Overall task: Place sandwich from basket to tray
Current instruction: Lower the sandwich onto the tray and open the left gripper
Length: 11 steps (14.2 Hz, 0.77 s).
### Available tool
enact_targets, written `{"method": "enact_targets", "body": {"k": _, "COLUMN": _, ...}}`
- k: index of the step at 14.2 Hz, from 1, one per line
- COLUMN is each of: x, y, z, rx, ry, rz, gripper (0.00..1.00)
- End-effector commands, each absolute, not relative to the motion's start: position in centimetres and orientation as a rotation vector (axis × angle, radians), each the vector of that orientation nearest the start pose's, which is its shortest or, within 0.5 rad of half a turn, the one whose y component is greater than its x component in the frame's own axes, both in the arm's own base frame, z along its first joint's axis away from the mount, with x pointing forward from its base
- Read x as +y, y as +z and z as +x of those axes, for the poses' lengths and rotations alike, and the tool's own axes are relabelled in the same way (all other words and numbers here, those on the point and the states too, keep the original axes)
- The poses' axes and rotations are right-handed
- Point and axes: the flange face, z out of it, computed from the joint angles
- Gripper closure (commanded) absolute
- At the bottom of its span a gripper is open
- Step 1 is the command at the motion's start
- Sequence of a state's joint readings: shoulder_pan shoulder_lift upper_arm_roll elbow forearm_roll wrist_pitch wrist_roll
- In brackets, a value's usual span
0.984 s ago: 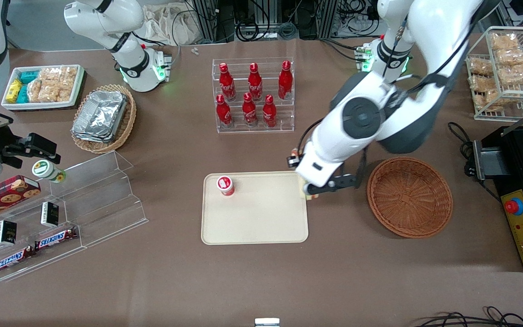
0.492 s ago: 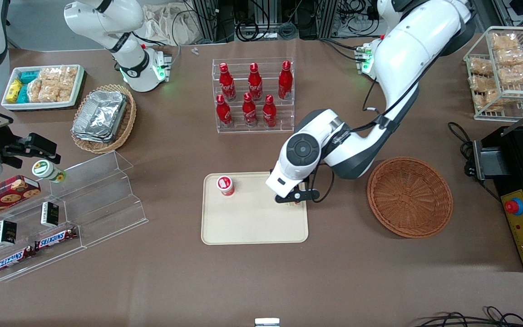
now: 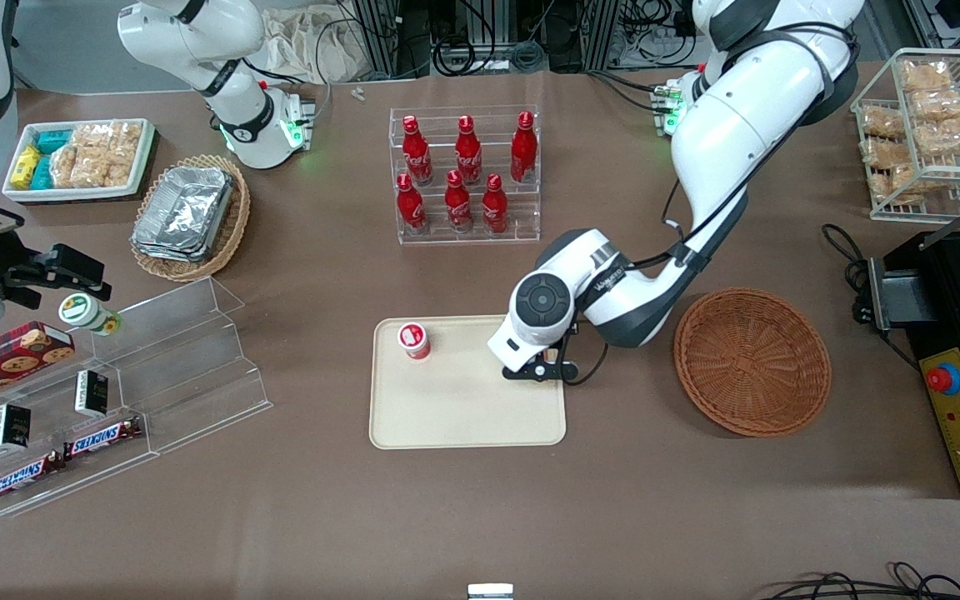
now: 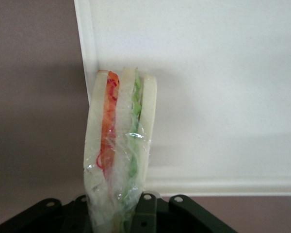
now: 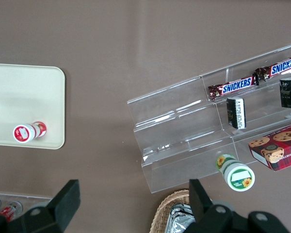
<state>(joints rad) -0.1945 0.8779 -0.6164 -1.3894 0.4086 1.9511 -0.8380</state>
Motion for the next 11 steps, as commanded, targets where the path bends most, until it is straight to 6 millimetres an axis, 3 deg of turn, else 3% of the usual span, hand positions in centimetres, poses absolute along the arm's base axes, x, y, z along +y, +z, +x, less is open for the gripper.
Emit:
{"method": "enact_targets", "body": {"k": 1, "x": -42.9, "y": 22.8, "z": 57.5, "rx": 0.062, "ry": 0.254, "rz": -3.099, "gripper": 1.0}}
{"method": "enact_targets", "body": {"k": 9, "x": -42.7, "y": 22.8, "z": 60.4, "rx": -0.013, "ry": 0.172, "rz": -3.168, "gripper": 1.0}}
{"method": "enact_targets", "body": {"k": 11, "x": -43.5, "y": 22.6, "z": 60.1, "rx": -0.001, "ry": 0.172, "rz": -3.169, "gripper": 1.0}}
